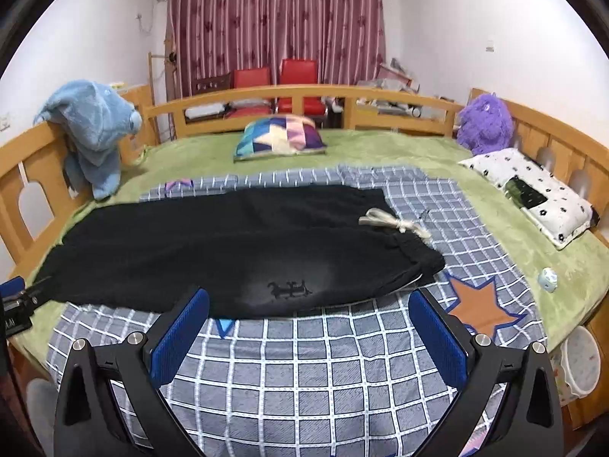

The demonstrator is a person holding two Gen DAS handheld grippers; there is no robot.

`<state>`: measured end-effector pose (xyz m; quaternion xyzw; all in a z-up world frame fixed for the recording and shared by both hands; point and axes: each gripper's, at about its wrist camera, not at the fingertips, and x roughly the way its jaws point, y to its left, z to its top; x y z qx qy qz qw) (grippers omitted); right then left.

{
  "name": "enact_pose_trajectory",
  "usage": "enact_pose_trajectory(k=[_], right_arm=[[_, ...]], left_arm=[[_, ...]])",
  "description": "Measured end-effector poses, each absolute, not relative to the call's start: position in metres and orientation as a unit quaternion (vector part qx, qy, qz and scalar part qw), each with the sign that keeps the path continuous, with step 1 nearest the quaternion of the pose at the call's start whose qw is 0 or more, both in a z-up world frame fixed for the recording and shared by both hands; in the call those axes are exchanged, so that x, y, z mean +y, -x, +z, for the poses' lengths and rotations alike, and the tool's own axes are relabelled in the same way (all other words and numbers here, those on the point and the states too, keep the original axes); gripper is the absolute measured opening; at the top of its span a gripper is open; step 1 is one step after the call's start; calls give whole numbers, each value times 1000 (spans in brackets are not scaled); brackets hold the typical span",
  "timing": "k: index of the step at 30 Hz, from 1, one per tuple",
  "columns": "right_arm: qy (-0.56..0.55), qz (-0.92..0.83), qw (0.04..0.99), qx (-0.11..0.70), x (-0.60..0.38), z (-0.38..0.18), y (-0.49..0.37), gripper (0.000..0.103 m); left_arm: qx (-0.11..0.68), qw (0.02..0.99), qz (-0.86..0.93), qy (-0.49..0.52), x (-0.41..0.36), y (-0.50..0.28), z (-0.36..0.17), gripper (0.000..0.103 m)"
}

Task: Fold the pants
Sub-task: 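Lower both grippers onto the sweatpants' leg edge and close them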

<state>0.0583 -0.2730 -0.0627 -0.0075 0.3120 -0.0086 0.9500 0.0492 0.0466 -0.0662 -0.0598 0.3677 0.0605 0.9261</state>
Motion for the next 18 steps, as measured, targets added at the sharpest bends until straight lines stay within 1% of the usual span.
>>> enact_pose_trajectory(k=[3,6,8,9,10,12,14,15,18], right_arm=[[4,-9,938,347,-280,-88,-81,103],[3,-29,931,363,-288,-112,-99,102],[8,-32,928,371,-294,-131,-113,99],[5,-35,928,371,-297,-138,-117,97],[-4,-38,928,371,-303,-147,-124,93],[-33,-25,922,385,-314,-162,-134,85],[-69,-7,910,408,-327,-176,-147,69],[-85,-5,906,415,-333,-183,-152,67],[-139,1,893,427,-354,-202,-169,64]], left_arm=[[377,920,82,66,71,-61,-88,102],[395,909,106,78,95,-71,-113,102],[411,900,109,97,116,-78,-130,101],[418,894,113,112,128,-81,-139,99],[420,891,114,126,136,-82,-144,96],[421,886,110,163,154,-85,-158,93],[417,881,107,198,171,-88,-171,89],[414,879,106,212,177,-90,-176,87],[413,874,98,237,190,-102,-193,86]])
